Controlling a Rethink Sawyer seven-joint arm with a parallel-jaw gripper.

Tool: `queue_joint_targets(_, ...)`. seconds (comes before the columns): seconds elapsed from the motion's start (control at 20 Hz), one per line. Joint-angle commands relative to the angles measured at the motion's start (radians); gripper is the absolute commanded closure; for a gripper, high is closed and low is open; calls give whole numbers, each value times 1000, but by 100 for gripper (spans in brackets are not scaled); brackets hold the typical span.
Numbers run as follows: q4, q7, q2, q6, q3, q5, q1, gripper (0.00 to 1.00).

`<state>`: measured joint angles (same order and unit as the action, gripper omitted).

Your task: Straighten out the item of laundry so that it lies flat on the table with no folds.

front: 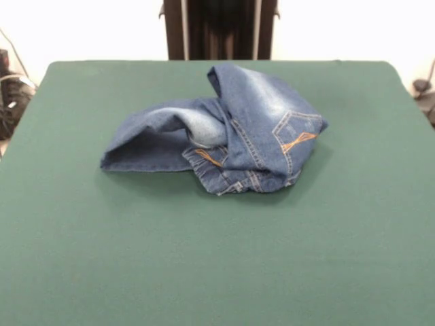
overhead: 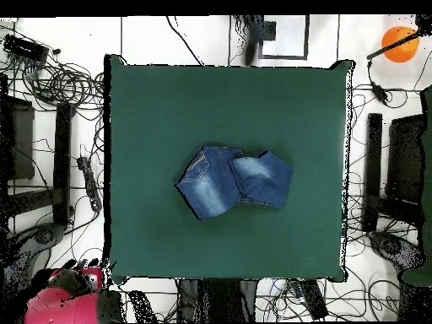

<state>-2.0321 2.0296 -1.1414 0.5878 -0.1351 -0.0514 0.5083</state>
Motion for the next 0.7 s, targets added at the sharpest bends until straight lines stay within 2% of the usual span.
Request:
queue_joint_targets(0.05,61,300,82,116,-12,-38,25,0)
queue_joint_targets(0.45,38,261,66,106,-2,-24,-7,0)
queue_joint_targets(0.7,-14,144,46,59,20,-14,-87,0)
